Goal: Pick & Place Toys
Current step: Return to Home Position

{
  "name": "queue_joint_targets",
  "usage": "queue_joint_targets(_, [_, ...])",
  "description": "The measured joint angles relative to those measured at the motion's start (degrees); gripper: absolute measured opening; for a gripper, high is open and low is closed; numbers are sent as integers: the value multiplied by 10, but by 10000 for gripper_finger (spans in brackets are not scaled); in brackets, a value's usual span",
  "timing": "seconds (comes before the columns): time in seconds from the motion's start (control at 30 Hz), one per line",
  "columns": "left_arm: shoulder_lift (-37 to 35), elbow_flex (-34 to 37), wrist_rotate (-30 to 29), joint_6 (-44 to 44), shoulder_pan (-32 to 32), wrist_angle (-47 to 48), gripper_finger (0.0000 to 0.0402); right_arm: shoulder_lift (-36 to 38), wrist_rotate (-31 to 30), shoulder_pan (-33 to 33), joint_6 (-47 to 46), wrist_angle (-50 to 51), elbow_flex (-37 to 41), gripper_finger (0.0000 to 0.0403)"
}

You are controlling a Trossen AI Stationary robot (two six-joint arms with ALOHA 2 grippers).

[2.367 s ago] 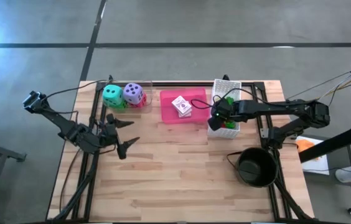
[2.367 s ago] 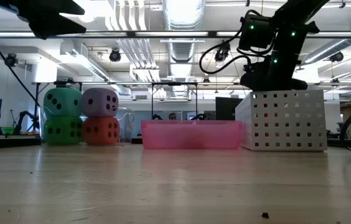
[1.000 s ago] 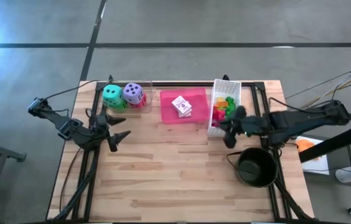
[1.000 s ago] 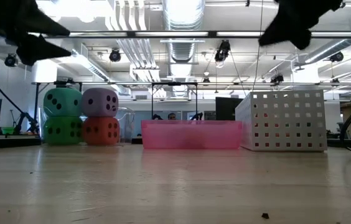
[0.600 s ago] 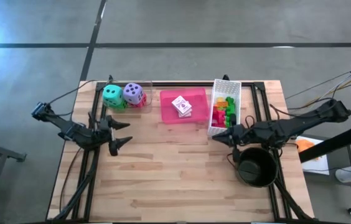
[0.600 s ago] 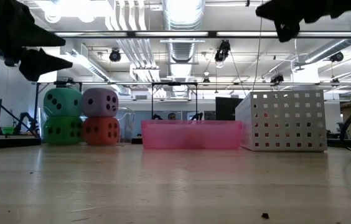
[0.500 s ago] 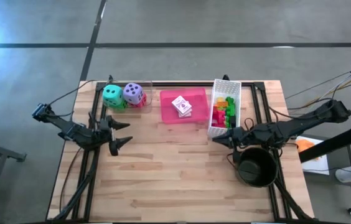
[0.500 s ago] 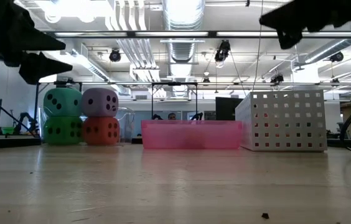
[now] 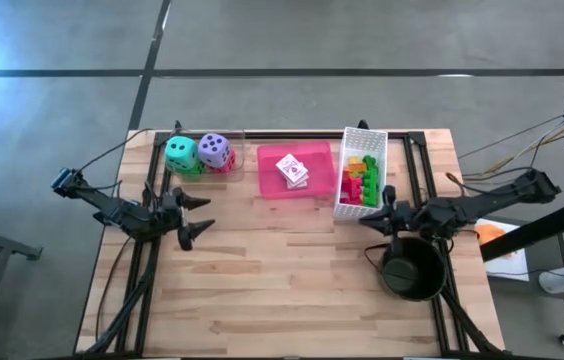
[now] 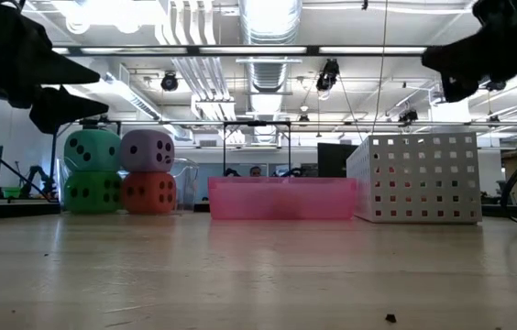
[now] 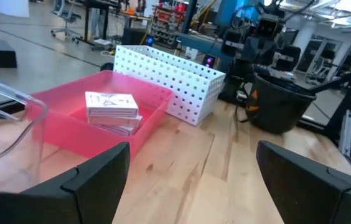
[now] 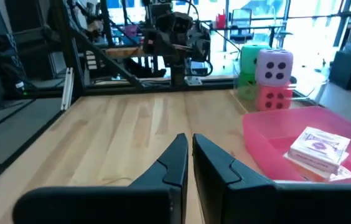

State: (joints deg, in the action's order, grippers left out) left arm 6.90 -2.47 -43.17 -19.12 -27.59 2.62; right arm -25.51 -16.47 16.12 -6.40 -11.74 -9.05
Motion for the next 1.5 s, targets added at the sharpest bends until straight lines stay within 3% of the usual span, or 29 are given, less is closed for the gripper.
queue_joint_targets(0.3, [2,1,-14,-3,0,-1,349,133,9,0,21,5,83,21])
queue_joint_targets(0.5, [28,1,-57,20,0,0,349,173,84,0,26,49,86,21])
queue_joint_targets(0.63, [46,1,-59,37,0,1,349,168,48,0,38,59,86,21])
queue_joint_targets(0.93, [56,1,-59,38,0,1,349,143,45,0,-124,57,85,21])
queue_joint_targets(1.5, [56,1,-59,39,0,2,349,139,46,0,-56,61,85,21])
